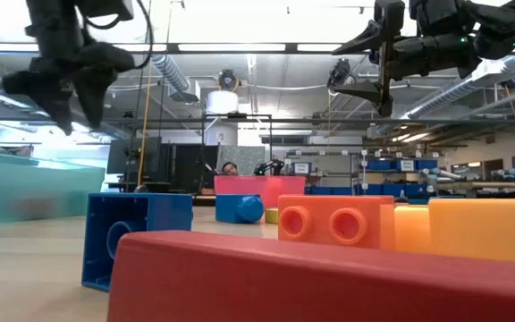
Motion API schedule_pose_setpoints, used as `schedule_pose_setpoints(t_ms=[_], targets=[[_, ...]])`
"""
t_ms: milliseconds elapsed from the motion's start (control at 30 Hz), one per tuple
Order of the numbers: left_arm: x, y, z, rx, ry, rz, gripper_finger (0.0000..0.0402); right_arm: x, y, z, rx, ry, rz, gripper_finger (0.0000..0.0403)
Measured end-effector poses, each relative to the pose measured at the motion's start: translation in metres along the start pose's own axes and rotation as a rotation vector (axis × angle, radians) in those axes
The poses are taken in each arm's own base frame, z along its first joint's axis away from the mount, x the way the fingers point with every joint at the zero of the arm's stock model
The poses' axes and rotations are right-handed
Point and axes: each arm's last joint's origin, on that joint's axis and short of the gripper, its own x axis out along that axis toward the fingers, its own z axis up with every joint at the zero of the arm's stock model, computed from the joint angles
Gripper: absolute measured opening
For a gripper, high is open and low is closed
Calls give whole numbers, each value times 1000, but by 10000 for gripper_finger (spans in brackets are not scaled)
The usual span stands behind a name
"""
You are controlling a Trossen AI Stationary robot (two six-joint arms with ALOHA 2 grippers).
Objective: Sort blocks by size
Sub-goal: Put the blue 1 studded building block into the red bin
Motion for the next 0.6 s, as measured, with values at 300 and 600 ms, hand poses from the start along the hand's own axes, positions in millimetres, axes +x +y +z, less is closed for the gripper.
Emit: schedule_pose_setpoints(t_ms=[300, 600], targets=[[-10, 20, 50, 37, -73, 28, 243, 0, 0, 0, 0, 0, 0, 306], [14, 51, 92, 163, 55, 91, 223, 0, 0, 0, 9, -2, -2, 301]])
